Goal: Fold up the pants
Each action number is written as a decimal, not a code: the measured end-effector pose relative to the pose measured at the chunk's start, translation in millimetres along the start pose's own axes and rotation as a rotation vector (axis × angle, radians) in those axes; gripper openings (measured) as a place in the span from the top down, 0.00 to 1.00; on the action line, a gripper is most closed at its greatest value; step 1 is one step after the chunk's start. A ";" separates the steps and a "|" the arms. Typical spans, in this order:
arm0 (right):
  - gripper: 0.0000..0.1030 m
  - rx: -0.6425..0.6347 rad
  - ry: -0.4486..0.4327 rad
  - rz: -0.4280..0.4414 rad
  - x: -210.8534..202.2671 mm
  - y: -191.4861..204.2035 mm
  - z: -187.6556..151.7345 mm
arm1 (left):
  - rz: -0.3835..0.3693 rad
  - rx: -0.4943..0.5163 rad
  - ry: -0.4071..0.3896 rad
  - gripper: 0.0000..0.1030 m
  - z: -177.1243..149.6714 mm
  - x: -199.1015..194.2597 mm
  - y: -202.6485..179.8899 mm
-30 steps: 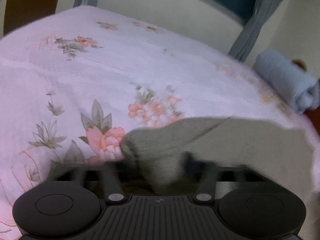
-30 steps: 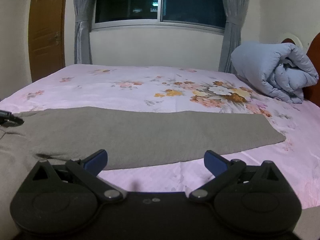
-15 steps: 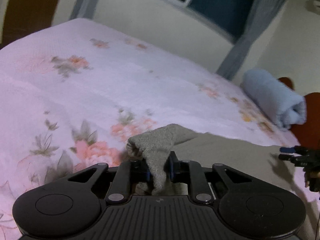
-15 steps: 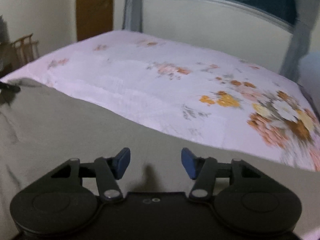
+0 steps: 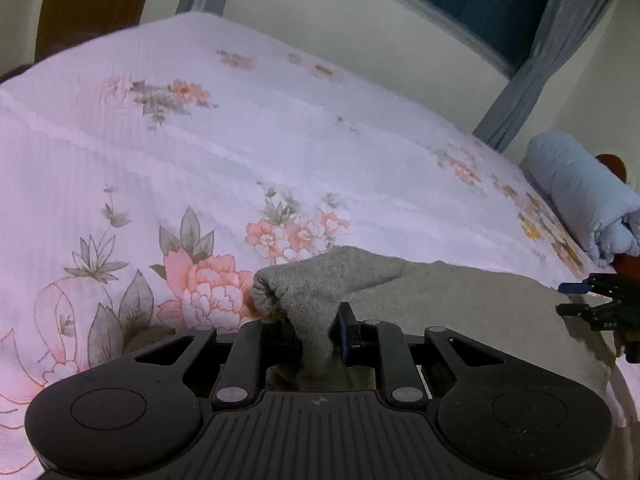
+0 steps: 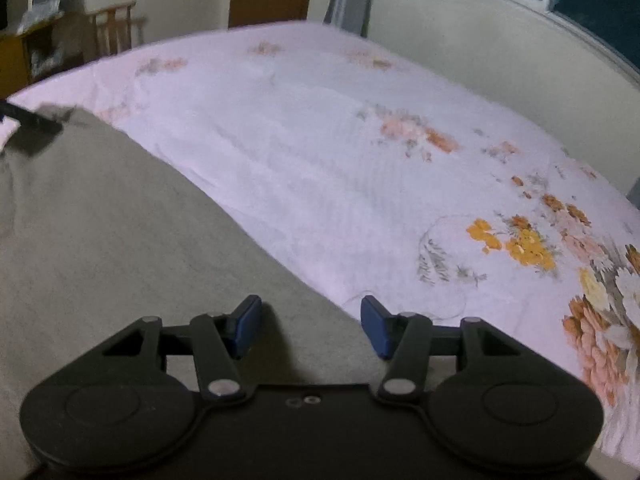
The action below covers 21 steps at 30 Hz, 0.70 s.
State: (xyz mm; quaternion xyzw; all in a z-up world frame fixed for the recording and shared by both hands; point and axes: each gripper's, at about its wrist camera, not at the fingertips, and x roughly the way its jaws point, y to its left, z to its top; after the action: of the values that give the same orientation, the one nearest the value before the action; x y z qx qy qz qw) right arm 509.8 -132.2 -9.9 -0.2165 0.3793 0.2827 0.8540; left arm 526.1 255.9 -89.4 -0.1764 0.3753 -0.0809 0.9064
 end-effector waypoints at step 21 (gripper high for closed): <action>1.00 -0.087 -0.094 0.050 -119.4 52.1 -24.4 | -0.249 0.061 -0.204 0.83 -15.5 -69.4 12.9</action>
State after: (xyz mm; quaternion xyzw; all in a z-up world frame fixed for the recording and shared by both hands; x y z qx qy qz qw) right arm 397.3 -145.6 58.8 -0.2305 0.3315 0.3300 0.8533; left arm 466.3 283.2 -59.2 -0.2013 0.2540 -0.1855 0.9277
